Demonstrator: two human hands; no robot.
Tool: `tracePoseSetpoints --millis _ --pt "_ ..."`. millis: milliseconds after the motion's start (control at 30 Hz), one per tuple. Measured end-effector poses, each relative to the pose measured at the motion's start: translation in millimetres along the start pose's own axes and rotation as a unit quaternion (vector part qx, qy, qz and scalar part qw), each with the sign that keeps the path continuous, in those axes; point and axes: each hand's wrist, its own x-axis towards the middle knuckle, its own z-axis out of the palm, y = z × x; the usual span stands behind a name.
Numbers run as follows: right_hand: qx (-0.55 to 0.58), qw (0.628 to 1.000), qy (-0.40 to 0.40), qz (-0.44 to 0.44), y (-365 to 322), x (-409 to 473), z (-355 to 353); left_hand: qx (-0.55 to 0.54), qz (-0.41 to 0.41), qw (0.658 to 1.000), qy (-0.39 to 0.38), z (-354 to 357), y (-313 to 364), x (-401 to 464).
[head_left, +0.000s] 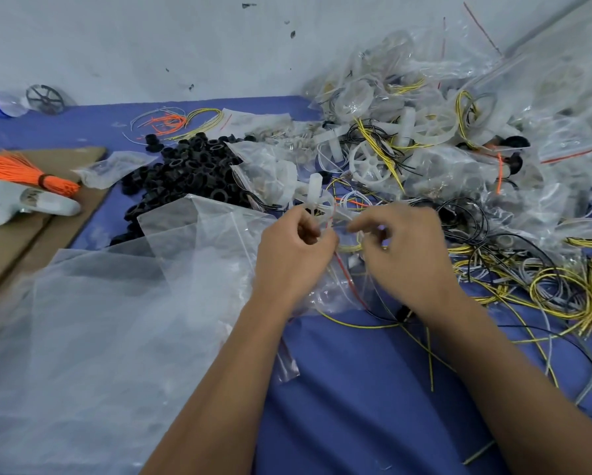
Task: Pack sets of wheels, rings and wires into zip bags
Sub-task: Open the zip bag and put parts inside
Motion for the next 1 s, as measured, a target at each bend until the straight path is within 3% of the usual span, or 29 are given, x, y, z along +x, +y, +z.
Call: tracePoseSetpoints --millis 33,100,267,367,433,567,633,667,767,800,900,1000 --pt "-0.008 0.999 0.042 0.017 -1.2 4.7 0.0 0.007 -0.002 1.000 0.001 -0.1 -0.2 -0.2" --pt "-0.031 0.998 0.052 0.013 -5.1 21.8 3.6 0.020 -0.010 1.000 0.003 0.0 -0.1 -0.5" --pt "-0.098 0.975 -0.194 -0.043 -11.4 75.6 21.6 0.008 -0.010 1.000 -0.001 -0.8 0.2 -0.3" --pt "-0.169 0.946 -0.274 -0.026 -14.5 99.4 28.9 -0.001 -0.003 1.000 -0.006 -1.4 -0.2 -0.4" --pt "-0.173 0.957 -0.232 -0.002 -13.5 101.6 22.5 -0.002 0.004 1.000 -0.004 -1.9 -0.6 -0.3" --pt "-0.036 0.996 0.048 0.072 -0.3 77.8 -8.0 -0.027 0.002 1.000 0.009 -2.9 -0.6 0.0" --pt "0.132 0.971 0.147 0.134 4.1 57.6 -21.1 -0.048 0.002 0.999 0.013 -3.8 0.3 0.7" --pt "0.247 0.941 0.163 0.167 4.2 46.9 -26.4 -0.059 0.002 0.998 0.016 -4.0 1.0 0.8" --pt "0.520 0.815 0.099 0.235 -0.6 16.0 -32.6 -0.079 0.008 0.997 0.019 -3.5 4.4 -0.2" --pt "0.539 0.802 0.071 0.246 -2.7 6.6 -30.9 -0.085 0.010 0.996 0.022 -2.6 6.6 -0.9" --pt "0.444 0.858 0.012 0.259 -6.7 -6.2 -22.8 -0.101 0.021 0.994 0.047 -1.0 13.4 -2.0" --pt "0.328 0.908 0.010 0.260 -4.8 -7.7 -23.5 -0.142 0.039 0.988 0.043 -2.7 20.6 -3.8"
